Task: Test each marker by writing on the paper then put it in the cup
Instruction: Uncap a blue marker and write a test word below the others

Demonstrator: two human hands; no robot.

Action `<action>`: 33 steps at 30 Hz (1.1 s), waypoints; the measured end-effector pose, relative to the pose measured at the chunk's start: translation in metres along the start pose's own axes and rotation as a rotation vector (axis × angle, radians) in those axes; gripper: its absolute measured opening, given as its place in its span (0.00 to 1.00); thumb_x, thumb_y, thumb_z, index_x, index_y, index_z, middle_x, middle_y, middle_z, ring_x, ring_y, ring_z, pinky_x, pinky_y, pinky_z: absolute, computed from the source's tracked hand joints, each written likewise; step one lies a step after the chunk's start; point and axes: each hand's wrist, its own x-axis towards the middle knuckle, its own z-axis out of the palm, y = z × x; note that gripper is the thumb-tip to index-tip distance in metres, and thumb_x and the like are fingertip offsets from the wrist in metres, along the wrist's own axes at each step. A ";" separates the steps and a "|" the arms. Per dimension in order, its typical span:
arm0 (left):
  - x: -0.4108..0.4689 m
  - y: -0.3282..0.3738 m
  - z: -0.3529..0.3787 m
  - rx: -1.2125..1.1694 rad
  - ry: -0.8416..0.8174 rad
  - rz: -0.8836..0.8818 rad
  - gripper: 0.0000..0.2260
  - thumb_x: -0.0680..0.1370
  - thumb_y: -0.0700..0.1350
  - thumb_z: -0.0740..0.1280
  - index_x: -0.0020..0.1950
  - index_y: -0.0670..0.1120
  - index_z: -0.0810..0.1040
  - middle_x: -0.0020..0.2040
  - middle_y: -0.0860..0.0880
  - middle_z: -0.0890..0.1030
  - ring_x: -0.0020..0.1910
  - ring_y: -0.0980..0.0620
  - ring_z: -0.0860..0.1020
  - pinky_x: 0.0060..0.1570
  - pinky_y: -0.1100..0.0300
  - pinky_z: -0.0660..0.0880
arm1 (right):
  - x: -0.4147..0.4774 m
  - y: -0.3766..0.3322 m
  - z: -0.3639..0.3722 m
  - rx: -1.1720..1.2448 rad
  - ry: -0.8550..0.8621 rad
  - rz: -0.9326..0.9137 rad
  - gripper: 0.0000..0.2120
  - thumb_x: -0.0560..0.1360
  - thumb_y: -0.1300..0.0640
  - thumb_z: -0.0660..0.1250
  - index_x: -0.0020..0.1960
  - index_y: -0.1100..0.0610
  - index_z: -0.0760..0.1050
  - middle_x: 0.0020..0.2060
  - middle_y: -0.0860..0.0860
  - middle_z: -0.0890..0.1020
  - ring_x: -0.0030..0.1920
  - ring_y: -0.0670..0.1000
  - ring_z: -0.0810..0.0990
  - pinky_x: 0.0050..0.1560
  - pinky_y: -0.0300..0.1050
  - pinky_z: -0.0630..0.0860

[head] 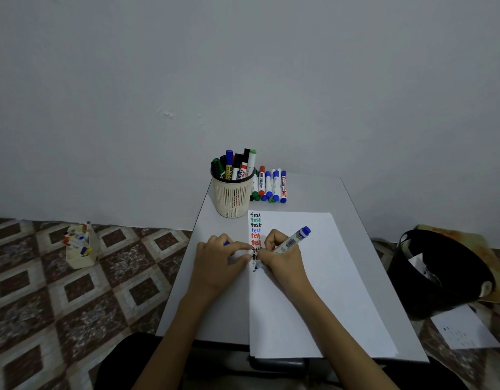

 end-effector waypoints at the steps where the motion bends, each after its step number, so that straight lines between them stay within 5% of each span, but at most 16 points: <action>1: 0.000 -0.001 0.001 0.006 0.003 0.003 0.17 0.71 0.59 0.59 0.48 0.54 0.83 0.33 0.49 0.76 0.32 0.52 0.71 0.31 0.58 0.62 | 0.000 0.000 0.000 0.008 -0.003 -0.002 0.12 0.64 0.68 0.68 0.32 0.57 0.66 0.27 0.52 0.74 0.32 0.48 0.73 0.33 0.38 0.74; 9: -0.001 0.001 0.000 0.018 -0.002 0.001 0.17 0.71 0.60 0.59 0.48 0.55 0.83 0.33 0.50 0.76 0.33 0.51 0.72 0.33 0.59 0.61 | -0.002 -0.001 0.000 -0.026 -0.053 -0.012 0.09 0.59 0.62 0.68 0.30 0.57 0.67 0.29 0.55 0.74 0.33 0.51 0.75 0.39 0.41 0.78; 14: 0.000 -0.001 0.002 0.007 0.001 -0.017 0.17 0.72 0.60 0.58 0.49 0.56 0.83 0.35 0.50 0.76 0.35 0.51 0.72 0.34 0.59 0.64 | 0.000 0.001 -0.004 0.051 0.005 0.001 0.13 0.65 0.71 0.68 0.32 0.59 0.65 0.24 0.45 0.73 0.29 0.42 0.74 0.31 0.36 0.73; 16: 0.000 -0.001 0.002 -0.005 0.003 -0.016 0.18 0.72 0.61 0.58 0.50 0.55 0.83 0.35 0.50 0.76 0.35 0.52 0.71 0.34 0.59 0.64 | -0.001 0.001 -0.003 0.030 -0.008 -0.004 0.11 0.62 0.66 0.68 0.32 0.59 0.65 0.23 0.44 0.74 0.29 0.42 0.75 0.32 0.34 0.74; 28: -0.001 0.000 0.002 -0.030 -0.003 -0.030 0.19 0.72 0.61 0.57 0.51 0.56 0.82 0.36 0.50 0.76 0.37 0.52 0.72 0.38 0.57 0.64 | -0.004 -0.002 -0.002 -0.028 -0.031 -0.023 0.10 0.60 0.63 0.67 0.31 0.57 0.66 0.27 0.48 0.74 0.34 0.45 0.76 0.40 0.36 0.77; 33: -0.001 0.000 0.002 -0.036 -0.014 -0.051 0.19 0.72 0.61 0.57 0.51 0.55 0.82 0.38 0.49 0.78 0.38 0.51 0.73 0.39 0.55 0.68 | -0.003 -0.001 -0.003 -0.008 -0.003 -0.017 0.16 0.68 0.73 0.66 0.32 0.59 0.63 0.23 0.40 0.75 0.29 0.37 0.76 0.31 0.30 0.71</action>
